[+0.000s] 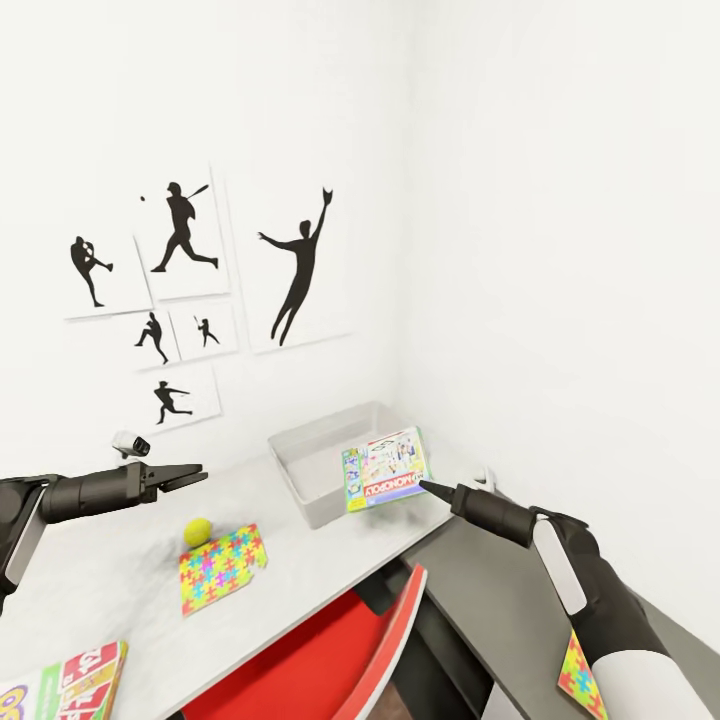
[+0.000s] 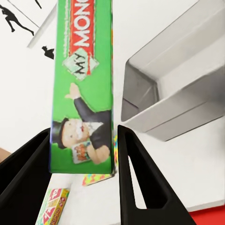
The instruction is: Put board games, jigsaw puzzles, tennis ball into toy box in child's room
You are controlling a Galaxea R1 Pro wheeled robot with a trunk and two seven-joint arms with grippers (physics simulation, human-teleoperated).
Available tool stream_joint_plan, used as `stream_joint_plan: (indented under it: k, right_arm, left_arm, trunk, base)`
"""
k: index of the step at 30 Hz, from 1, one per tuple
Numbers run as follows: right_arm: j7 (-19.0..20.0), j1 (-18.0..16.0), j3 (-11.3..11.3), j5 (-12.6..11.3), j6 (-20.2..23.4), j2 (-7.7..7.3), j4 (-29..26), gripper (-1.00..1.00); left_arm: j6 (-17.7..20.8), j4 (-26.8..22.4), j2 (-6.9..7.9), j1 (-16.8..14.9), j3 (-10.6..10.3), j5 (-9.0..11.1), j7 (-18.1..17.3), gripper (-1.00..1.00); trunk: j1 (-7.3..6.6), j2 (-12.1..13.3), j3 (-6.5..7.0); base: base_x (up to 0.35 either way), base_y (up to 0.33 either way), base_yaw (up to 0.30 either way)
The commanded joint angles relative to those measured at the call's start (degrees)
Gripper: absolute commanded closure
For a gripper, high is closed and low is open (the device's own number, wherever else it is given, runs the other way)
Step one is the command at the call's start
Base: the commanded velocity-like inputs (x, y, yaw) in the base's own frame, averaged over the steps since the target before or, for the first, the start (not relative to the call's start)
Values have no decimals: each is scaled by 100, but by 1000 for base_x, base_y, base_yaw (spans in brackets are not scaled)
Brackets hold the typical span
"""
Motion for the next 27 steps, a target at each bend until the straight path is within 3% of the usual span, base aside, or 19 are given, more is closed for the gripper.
stream_joint_plan:
  k: [1,27]
  right_arm:
    - [14,-5,-7,-21,34,0,0,100]
    - [9,-5,5,-21,32,9,0,100]
  left_arm:
    - [60,0,1,-2,-1,0,-20,-100]
    - [61,0,1,-4,-1,-1,-20,-100]
  trunk:
    - [4,-11,-11]
    - [4,-11,54]
  base:
    - [32,-11,1]
    - [109,10,-64]
